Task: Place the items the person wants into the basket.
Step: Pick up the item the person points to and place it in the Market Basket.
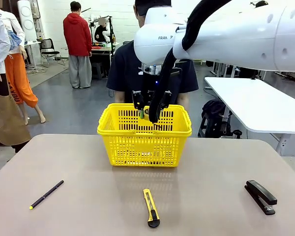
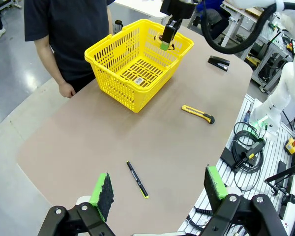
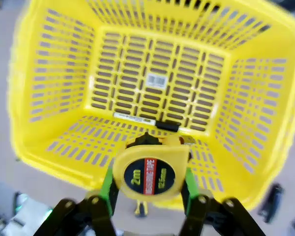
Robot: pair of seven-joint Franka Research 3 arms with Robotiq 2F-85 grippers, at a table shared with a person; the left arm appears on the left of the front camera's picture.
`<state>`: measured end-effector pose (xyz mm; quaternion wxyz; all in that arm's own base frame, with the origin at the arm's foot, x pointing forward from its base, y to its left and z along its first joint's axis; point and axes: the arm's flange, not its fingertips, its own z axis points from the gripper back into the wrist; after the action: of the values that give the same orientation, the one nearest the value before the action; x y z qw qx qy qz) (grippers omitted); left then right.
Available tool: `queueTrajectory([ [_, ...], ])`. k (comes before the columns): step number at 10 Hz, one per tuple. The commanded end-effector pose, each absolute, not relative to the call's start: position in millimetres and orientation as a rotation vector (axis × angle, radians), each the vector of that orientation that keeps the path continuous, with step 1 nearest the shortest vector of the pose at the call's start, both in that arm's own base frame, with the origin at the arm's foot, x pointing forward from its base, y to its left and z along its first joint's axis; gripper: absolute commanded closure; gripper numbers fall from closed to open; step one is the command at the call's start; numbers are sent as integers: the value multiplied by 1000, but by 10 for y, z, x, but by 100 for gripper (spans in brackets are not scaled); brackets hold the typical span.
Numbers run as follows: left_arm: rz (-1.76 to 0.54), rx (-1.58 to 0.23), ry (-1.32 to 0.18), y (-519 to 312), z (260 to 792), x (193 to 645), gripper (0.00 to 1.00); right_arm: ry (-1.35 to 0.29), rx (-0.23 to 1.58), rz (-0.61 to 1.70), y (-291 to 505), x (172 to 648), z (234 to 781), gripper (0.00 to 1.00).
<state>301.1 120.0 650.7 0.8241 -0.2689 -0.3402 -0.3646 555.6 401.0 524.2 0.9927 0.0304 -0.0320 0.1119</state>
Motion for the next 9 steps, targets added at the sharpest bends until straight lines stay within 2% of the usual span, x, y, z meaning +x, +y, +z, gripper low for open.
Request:
queueTrajectory([
  [1,-783,-582,-726,1197,6515,3005,4,23,38,253,4060,5790,5169,37],
  [5,-783,-582,-726,1197,6515,3005,4,169,-32,269,4070,5937,4699,37],
  [9,-783,-582,-726,1197,6515,3005,4,178,-38,285,4113,6113,4460,37],
])
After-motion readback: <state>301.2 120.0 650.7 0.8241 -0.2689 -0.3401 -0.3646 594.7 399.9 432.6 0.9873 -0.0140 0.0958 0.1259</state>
